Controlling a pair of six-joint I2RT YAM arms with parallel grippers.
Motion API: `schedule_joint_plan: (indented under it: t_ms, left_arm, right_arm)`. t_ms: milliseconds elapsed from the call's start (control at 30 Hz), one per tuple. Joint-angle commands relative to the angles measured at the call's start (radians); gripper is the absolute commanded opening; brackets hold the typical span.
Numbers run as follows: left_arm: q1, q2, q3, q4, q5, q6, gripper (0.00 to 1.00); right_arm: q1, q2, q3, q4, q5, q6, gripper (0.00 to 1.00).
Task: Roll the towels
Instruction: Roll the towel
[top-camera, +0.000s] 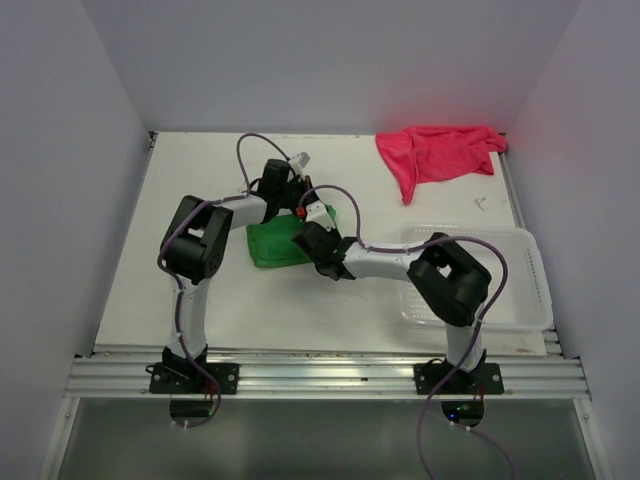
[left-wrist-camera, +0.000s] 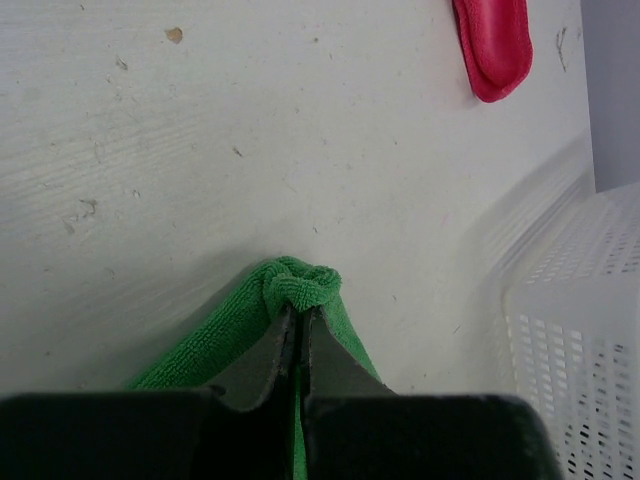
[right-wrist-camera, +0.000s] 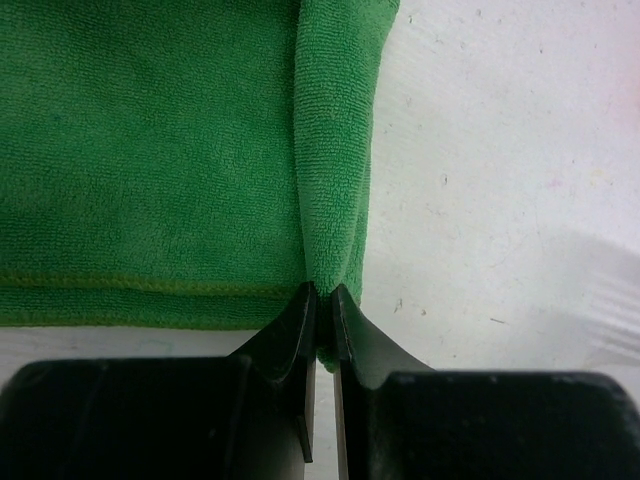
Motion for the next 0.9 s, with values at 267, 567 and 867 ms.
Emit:
schedule_joint_plan:
  t_ms: [267,567,867]
  left_arm:
    - [0.029,-0.028,-0.004,0.053,-0.075,0.068,0.0]
    - [0.029,-0.022,-0.011,0.048,-0.086,0.104,0.0]
    - [0.025,-0.024,-0.031,0.057,-0.087,0.113,0.0]
  right_arm:
    - [-0.004,0.026,0.04,-0.067,-0.059,0.095,0.12]
    - [-0.035,-0.055,0.017,-0.071,-0.117,0.141,0.23]
    - [-0.111,-0.176,-0.027,-0.042,-0.254,0.225,0.34]
